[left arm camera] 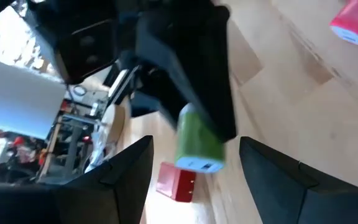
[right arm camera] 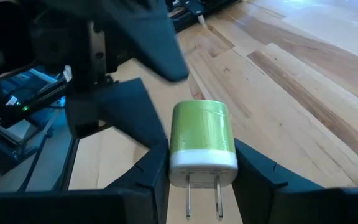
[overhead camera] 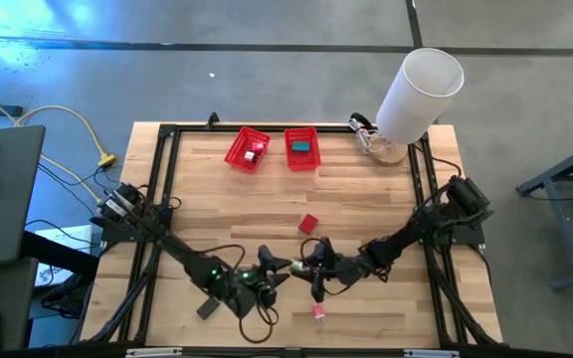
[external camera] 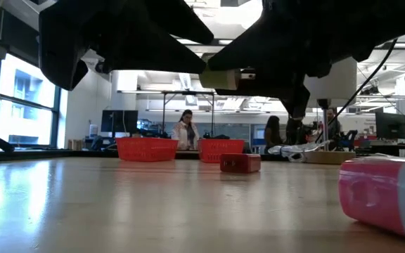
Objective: Pick & Place Office items
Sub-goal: Put the green charger adapter into the left red bin
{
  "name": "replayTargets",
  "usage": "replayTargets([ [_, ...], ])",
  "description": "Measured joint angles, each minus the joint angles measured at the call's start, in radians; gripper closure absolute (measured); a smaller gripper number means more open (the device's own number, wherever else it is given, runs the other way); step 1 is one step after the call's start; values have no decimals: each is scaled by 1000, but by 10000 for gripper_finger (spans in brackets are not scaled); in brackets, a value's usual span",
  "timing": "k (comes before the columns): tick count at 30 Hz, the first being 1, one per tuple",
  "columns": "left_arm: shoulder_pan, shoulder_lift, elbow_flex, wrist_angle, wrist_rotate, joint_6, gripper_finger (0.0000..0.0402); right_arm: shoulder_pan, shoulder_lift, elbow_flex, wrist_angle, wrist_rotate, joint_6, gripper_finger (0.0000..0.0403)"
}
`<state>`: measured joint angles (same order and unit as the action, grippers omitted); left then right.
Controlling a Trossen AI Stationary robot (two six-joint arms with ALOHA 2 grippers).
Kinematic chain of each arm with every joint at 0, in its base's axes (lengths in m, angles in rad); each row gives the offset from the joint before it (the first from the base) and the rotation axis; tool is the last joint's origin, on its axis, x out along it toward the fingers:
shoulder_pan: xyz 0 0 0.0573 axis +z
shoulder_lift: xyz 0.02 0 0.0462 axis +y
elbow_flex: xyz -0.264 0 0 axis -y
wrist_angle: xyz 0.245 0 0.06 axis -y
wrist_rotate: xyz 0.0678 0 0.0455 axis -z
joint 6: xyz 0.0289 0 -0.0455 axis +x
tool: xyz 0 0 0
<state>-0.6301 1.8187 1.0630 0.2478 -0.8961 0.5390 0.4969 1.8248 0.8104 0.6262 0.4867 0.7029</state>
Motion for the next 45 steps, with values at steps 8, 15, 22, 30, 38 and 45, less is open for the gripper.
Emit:
replayTargets([
  [8, 23, 0, 0, 0, 22, 11, 173, -10, 0, 1, 30, -28, -16, 282],
  [15, 48, 0, 0, 0, 26, 17, 173, -16, -1, 1, 45, -51, -22, 282],
  [22, 40, 0, 0, 1, 35, 21, 196, -22, -1, 2, 43, -53, -23, 282],
  [30, 38, 0, -1, -5, 38, -12, 274, -28, -2, 2, 39, -60, -8, 282],
  [38, 26, 0, -1, 2, 49, -111, 280, -27, -2, 3, 38, -74, 4, 229],
  [45, 25, 0, -1, -4, 110, -256, 280, -18, -18, 2, 50, -82, -66, 100],
])
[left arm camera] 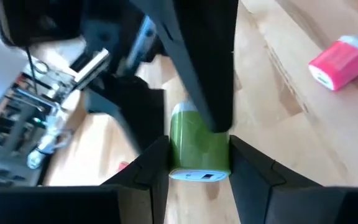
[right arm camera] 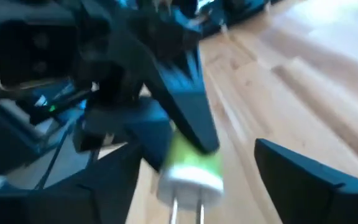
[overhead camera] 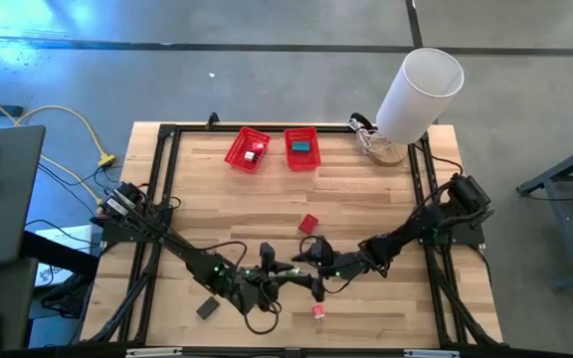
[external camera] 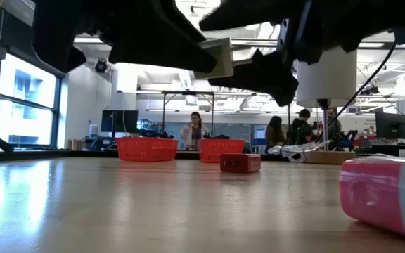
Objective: Pick & Place Office items
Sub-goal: Put the green charger adapter into the left red bin
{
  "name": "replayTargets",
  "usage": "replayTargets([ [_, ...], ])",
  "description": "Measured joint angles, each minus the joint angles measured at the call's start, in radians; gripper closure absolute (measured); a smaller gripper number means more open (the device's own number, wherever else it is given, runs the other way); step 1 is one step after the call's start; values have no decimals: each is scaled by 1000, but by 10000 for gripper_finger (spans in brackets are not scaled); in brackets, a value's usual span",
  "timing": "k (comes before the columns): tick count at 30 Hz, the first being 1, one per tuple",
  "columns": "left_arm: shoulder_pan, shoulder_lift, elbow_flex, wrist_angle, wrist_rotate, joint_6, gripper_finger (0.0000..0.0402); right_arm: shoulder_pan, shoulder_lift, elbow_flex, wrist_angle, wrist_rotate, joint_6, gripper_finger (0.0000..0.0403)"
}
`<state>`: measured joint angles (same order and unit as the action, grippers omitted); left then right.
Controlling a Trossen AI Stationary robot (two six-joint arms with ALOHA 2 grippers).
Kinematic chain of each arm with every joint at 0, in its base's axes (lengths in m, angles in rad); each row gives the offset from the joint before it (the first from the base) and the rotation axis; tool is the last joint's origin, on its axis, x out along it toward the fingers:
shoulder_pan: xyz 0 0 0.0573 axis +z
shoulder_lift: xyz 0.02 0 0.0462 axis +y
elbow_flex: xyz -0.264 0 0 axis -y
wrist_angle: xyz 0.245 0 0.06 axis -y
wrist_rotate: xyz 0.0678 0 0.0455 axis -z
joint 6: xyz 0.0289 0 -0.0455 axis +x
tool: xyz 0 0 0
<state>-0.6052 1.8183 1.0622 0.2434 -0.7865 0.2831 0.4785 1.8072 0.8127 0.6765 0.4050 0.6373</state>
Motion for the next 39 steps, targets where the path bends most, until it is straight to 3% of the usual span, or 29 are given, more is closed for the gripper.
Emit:
replayTargets([
  [9, 6, -99, 0, -115, 140, -207, 280, 85, 0, -1, 0, 143, -214, 77],
  [17, 61, -212, 0, -180, 451, -442, 280, 186, 0, -1, 135, 254, -496, 76],
  [23, 136, -206, 0, -173, 641, -642, 280, 209, 0, -1, 177, 271, -661, 76],
  [32, 202, -183, -1, -68, 767, -733, 280, 236, 0, 0, 186, 379, -905, 76],
  [39, 263, -182, -1, -53, 902, -910, 278, 232, 0, 2, 200, 411, -1028, 76],
])
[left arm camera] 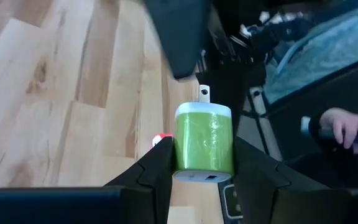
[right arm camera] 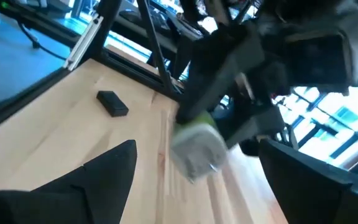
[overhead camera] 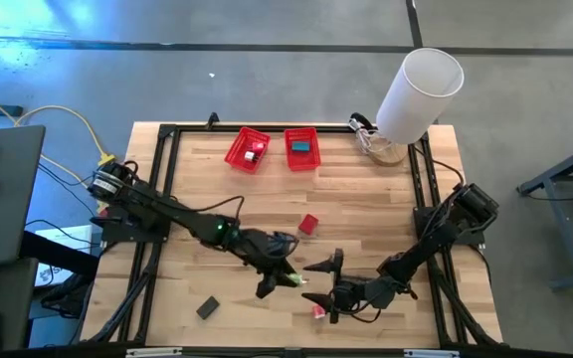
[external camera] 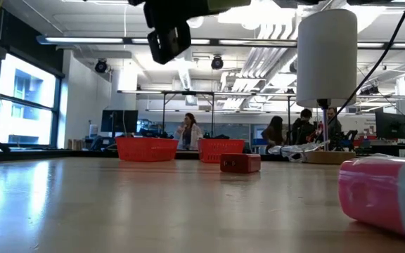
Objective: Pick & Place Office items
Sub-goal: Put the green charger adapter into the left red bin
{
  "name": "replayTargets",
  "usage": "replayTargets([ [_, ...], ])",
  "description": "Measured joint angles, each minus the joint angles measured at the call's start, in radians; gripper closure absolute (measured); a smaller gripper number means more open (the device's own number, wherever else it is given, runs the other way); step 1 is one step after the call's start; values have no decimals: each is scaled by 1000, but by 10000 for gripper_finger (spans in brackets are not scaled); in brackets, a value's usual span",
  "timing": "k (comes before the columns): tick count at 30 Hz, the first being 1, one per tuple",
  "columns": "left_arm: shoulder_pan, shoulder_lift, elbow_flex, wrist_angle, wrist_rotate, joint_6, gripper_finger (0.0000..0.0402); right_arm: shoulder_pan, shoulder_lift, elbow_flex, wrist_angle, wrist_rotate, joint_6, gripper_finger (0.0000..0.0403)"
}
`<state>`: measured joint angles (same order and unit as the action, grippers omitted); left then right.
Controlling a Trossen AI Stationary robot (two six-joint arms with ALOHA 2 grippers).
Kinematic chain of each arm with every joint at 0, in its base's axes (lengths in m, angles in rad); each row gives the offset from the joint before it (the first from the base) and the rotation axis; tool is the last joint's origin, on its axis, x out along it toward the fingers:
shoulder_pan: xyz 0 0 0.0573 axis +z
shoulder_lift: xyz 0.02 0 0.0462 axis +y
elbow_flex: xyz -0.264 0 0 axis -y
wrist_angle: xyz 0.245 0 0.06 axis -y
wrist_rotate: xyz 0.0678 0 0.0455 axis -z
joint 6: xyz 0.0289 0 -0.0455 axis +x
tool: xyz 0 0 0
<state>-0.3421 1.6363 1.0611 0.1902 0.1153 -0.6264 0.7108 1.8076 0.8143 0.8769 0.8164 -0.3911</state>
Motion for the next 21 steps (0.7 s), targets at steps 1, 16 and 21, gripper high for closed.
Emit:
replayTargets([
  [1, 6, 0, 0, 1, 6, -11, 278, -3, 0, 0, 0, -2, -17, 76],
  [16, 60, 12, 0, 10, 48, -123, 277, -48, 0, 1, -13, -90, -24, 163],
  [21, 69, 52, -1, 49, 86, -159, 276, -68, 0, 1, -21, -122, -21, 197],
])
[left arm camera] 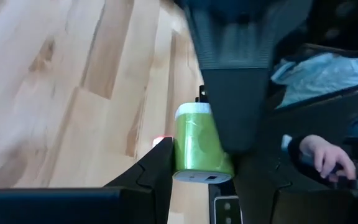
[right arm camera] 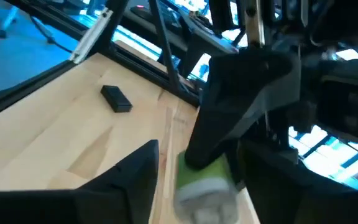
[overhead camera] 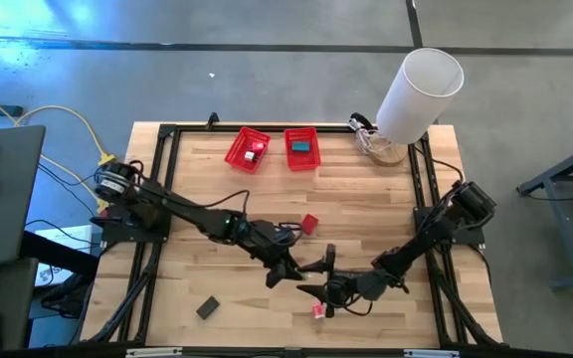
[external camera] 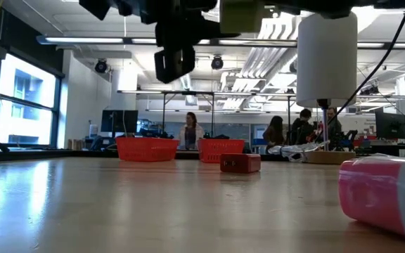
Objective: Pick & Place Office items
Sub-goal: Put the green charger adapter into the left red bin
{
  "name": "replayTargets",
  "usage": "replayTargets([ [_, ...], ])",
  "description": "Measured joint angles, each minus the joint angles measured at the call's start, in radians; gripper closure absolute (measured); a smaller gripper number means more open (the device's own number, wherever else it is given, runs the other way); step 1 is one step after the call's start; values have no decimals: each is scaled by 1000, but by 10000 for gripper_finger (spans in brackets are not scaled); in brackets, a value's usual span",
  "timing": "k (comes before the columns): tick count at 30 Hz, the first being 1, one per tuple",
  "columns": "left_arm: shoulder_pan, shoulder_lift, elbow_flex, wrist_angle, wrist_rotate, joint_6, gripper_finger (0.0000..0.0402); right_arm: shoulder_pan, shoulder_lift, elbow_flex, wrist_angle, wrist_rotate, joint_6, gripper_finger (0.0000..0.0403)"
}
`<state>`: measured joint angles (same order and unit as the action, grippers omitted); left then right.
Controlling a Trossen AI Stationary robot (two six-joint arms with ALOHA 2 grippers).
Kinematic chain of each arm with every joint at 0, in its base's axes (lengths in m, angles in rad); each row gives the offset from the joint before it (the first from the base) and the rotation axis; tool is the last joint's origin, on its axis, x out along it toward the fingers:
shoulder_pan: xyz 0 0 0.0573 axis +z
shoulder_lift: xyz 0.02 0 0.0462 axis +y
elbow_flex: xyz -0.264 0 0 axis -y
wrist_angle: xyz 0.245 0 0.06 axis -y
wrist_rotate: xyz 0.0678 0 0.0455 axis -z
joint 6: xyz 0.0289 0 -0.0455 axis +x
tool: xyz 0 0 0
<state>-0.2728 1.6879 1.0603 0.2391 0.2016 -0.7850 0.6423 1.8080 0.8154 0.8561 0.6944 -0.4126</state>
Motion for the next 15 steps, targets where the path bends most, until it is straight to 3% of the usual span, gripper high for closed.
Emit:
replayTargets([
  [9, 9, 17, 0, 34, 41, -2, 276, -10, 0, 0, -54, -24, 16, 253],
  [15, 9, 17, 0, 31, 44, -4, 276, -10, 0, 1, -58, -23, 14, 265],
])
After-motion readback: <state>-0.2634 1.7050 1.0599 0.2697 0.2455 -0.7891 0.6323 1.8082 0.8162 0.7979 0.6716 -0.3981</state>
